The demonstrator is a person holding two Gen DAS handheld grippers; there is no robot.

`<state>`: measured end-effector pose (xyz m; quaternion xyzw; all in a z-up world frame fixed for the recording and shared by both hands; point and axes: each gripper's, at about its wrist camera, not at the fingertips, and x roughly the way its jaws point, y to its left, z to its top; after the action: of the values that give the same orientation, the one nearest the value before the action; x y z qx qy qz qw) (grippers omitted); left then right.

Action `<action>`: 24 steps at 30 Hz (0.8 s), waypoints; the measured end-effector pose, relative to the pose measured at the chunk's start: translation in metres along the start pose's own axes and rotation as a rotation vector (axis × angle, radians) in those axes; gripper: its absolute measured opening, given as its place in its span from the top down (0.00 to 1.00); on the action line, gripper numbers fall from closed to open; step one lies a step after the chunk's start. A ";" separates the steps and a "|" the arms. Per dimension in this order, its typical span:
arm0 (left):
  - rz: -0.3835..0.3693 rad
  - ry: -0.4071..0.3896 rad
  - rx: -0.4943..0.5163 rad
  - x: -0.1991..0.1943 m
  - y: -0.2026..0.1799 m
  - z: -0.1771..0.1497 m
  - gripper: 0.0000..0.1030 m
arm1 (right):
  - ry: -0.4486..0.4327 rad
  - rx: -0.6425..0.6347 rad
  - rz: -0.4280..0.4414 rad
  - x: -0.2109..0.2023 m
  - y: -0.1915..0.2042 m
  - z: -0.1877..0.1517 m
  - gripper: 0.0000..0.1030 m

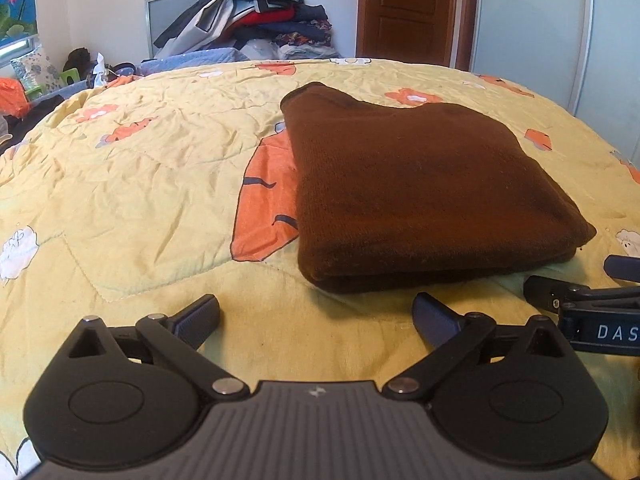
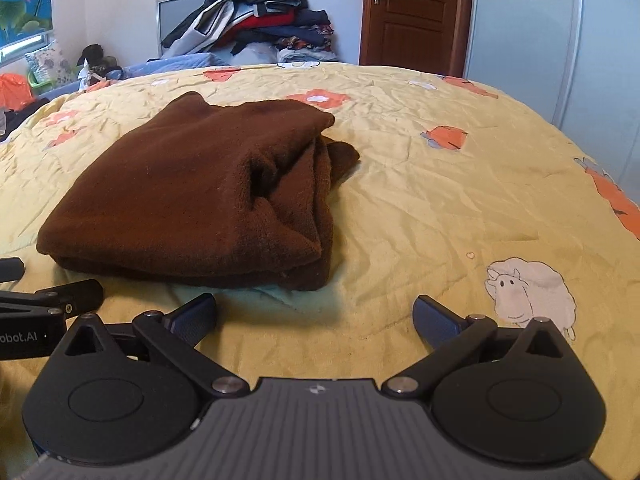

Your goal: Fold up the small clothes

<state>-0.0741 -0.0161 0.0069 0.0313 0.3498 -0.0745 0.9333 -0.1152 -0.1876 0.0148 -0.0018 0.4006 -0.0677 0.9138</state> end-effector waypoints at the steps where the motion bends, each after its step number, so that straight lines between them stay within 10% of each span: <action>1: -0.001 0.002 0.000 0.000 0.000 0.000 0.00 | 0.002 0.000 0.001 0.000 0.000 0.000 0.00; 24: -0.004 -0.006 -0.002 0.002 0.000 0.001 0.00 | -0.008 0.005 -0.010 -0.003 0.003 -0.002 0.00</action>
<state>-0.0720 -0.0162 0.0059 0.0295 0.3473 -0.0760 0.9342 -0.1183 -0.1843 0.0158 -0.0019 0.3968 -0.0732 0.9150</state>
